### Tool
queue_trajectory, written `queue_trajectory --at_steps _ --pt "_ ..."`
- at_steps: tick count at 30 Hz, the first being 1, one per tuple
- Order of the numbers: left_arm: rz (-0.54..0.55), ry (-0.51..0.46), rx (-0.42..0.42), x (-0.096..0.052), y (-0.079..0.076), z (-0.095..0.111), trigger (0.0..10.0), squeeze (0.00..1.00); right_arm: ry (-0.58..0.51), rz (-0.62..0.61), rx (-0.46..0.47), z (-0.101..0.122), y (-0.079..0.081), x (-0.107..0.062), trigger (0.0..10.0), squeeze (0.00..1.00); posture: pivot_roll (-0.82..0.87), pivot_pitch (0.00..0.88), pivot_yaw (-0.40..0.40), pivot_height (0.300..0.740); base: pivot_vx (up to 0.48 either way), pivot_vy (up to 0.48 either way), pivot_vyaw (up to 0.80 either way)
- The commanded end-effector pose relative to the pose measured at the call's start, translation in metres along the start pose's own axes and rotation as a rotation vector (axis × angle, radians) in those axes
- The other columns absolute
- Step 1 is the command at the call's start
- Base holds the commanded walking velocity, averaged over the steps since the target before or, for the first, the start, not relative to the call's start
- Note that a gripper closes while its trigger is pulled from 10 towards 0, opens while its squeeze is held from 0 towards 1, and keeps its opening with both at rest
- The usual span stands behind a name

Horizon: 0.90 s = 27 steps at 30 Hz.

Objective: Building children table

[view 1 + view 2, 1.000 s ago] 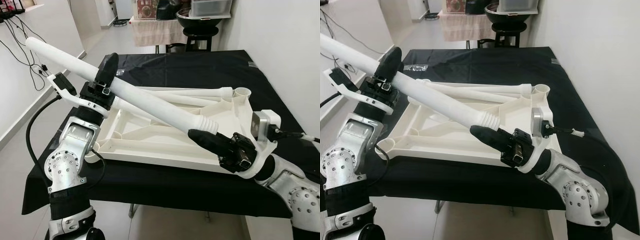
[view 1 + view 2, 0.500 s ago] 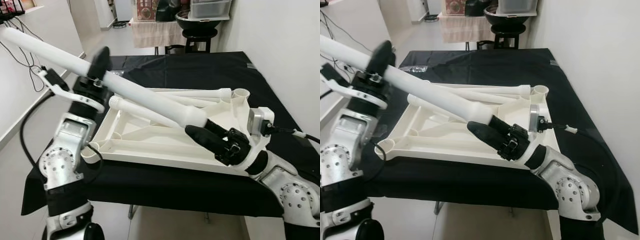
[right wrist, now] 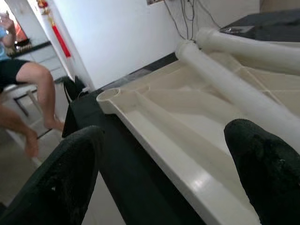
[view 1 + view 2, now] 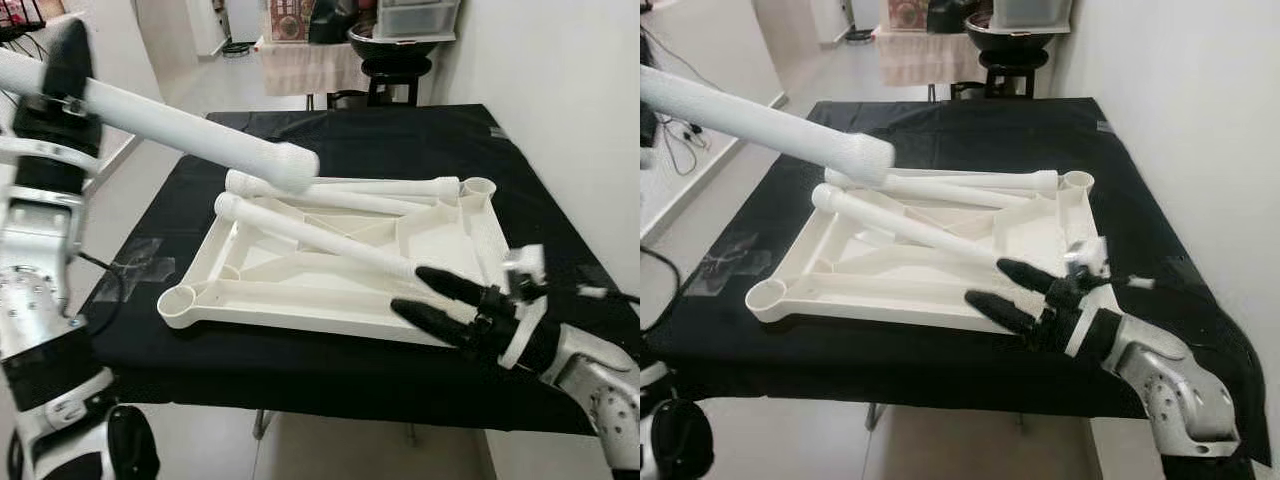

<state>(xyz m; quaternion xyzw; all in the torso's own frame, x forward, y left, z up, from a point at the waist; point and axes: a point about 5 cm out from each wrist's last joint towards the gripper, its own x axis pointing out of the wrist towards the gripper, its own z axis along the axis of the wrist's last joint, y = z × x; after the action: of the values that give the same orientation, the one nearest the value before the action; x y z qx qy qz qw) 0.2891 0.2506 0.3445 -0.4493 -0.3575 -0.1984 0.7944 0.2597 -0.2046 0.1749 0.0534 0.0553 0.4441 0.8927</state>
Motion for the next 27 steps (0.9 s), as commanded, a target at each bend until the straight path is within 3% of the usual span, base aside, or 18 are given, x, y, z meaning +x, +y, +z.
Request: queue_trajectory --at_steps 1,2,5,6,11,15,16,20,21,27 --pt "-0.053 -0.016 0.045 0.003 -0.01 0.008 0.0 0.0 0.055 -0.007 -0.077 0.0 -0.002 0.009 10.0 1.0 -0.01 0.047 0.025 0.74 0.0 0.0 0.0" --pt "-0.076 -0.002 0.082 0.004 -0.016 0.009 0.0 0.0 0.097 -0.024 -0.165 0.0 -0.005 0.017 10.0 0.84 -0.01 0.049 0.023 0.74 0.0 0.0 0.0" --pt "-0.091 0.008 0.107 0.005 -0.019 0.009 0.0 0.0 0.124 -0.032 -0.228 0.0 -0.007 0.023 10.0 0.84 -0.01 0.05 0.023 0.74 0.0 0.0 0.0" --pt "-0.124 0.047 0.114 0.005 -0.027 0.003 0.0 0.0 0.155 -0.044 -0.342 0.009 -0.009 0.047 10.0 0.0 -0.01 0.052 0.021 0.74 0.0 0.0 0.0" --pt "-0.135 0.074 0.116 0.004 -0.03 -0.004 0.0 0.0 0.168 -0.047 -0.385 0.017 -0.011 0.065 10.0 0.0 0.0 0.055 0.018 0.74 0.0 0.0 0.0" --pt "-0.118 0.091 0.143 0.002 -0.029 -0.01 0.0 0.0 0.285 -0.018 -0.554 0.022 -0.012 0.107 10.0 0.0 0.01 0.059 0.001 0.74 0.0 0.0 0.0" --pt "-0.116 0.093 0.139 0.001 -0.029 -0.012 0.0 0.0 0.293 -0.009 -0.557 0.024 -0.01 0.118 10.0 0.0 0.01 0.058 -0.001 0.74 0.0 0.0 0.0" --pt "-0.113 0.099 0.134 -0.001 -0.03 -0.016 0.0 0.0 0.314 0.011 -0.563 0.024 -0.008 0.133 10.0 0.0 0.01 0.058 -0.004 0.74 0.0 0.0 0.0" --pt "-0.112 0.105 0.127 -0.002 -0.03 -0.019 0.0 0.0 0.336 0.014 -0.575 0.023 -0.007 0.145 10.0 0.0 0.02 0.058 -0.007 0.74 0.0 0.0 0.0" --pt "-0.112 0.113 0.109 -0.005 -0.033 -0.025 0.0 0.0 0.373 -0.019 -0.565 0.018 -0.003 0.171 10.0 0.0 0.02 0.061 -0.016 0.74 0.0 0.0 0.0"
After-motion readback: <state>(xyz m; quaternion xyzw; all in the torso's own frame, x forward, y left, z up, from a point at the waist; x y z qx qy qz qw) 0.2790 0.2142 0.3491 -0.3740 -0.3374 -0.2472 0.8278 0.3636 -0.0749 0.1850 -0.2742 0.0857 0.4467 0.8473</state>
